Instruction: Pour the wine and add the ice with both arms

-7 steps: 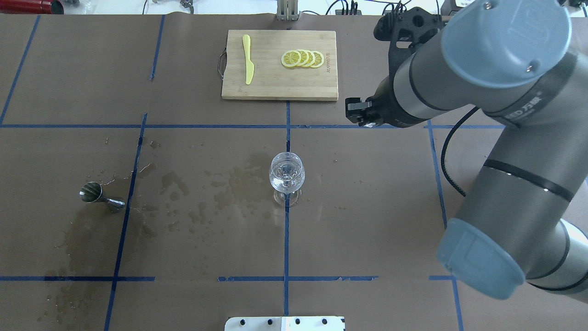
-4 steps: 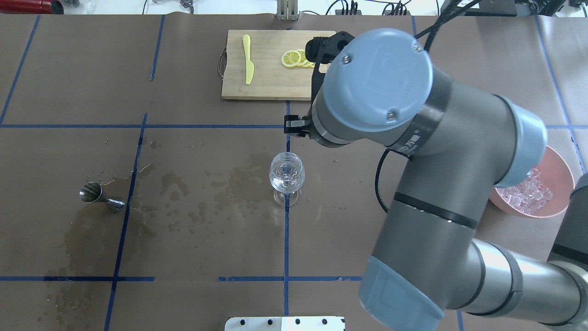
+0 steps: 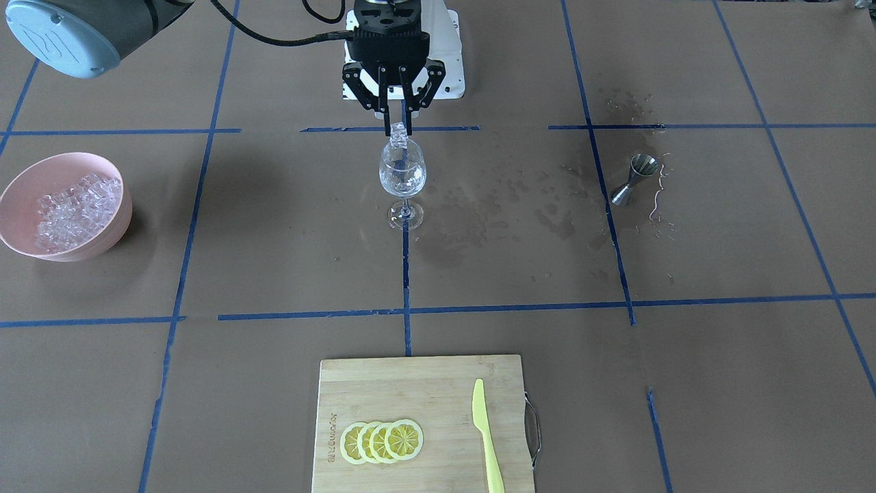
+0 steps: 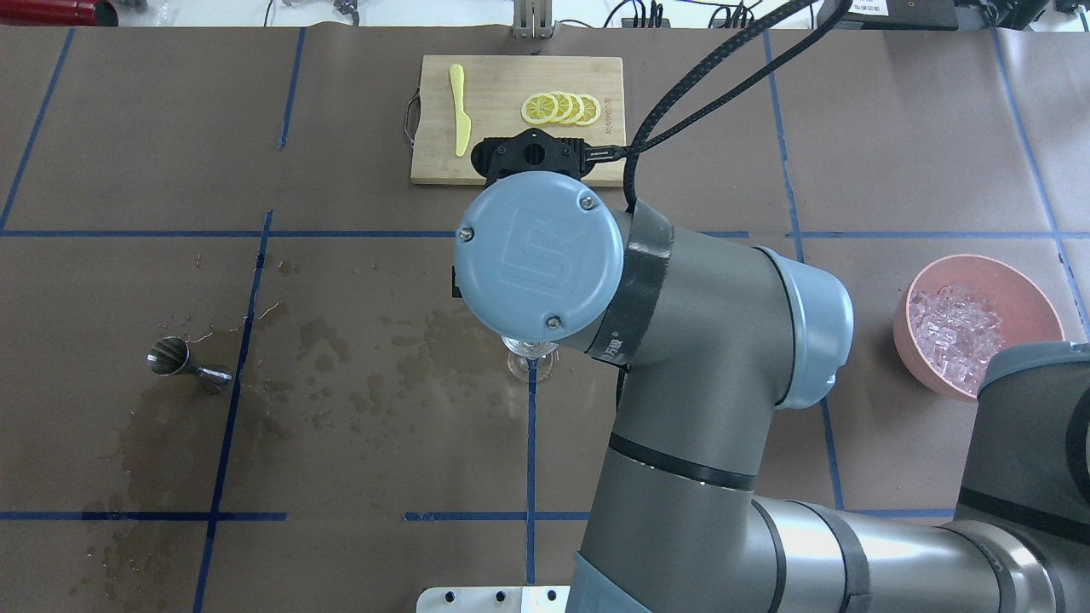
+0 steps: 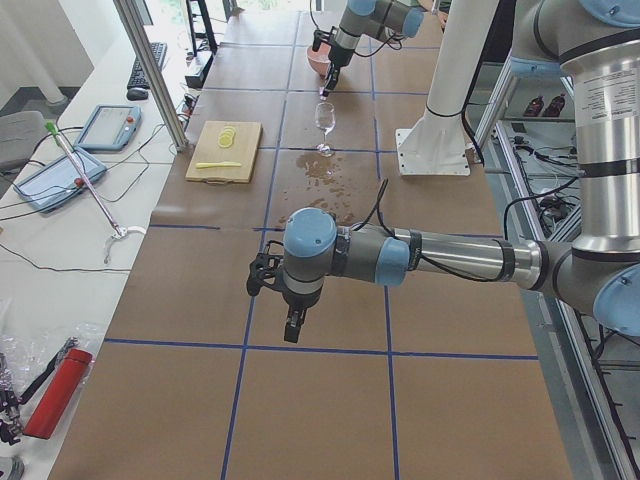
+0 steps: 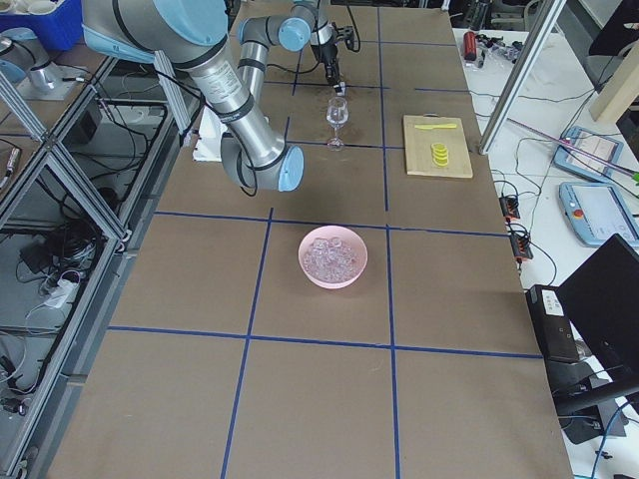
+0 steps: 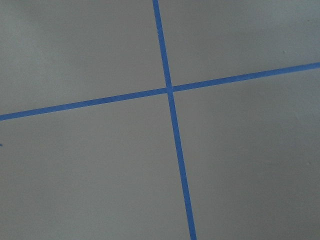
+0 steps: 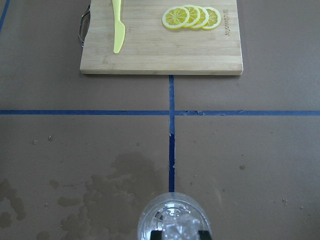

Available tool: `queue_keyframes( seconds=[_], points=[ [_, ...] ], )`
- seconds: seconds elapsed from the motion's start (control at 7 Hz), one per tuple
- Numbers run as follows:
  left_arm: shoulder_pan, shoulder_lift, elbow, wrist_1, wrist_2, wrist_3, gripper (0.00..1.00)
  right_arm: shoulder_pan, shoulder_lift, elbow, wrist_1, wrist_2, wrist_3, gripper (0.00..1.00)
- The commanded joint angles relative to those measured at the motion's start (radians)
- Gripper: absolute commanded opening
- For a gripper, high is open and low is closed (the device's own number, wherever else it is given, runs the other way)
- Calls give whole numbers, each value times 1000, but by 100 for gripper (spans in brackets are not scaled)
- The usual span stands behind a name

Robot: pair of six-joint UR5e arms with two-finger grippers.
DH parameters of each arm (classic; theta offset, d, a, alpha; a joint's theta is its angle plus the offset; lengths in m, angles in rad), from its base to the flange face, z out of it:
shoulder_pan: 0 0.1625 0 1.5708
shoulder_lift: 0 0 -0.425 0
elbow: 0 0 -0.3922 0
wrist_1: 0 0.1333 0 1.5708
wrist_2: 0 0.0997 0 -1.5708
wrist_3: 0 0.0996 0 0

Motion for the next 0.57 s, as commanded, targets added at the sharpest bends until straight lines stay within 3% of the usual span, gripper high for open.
queue_keyframes(
  seconds=[0.0,0.43],
  points=[
    [0,0,0,0,0,0,100,-17,7,-30,0,-13,4,0],
    [0,0,0,0,0,0,100,-31,-3,-30,-2,-29,4,0]
  ],
)
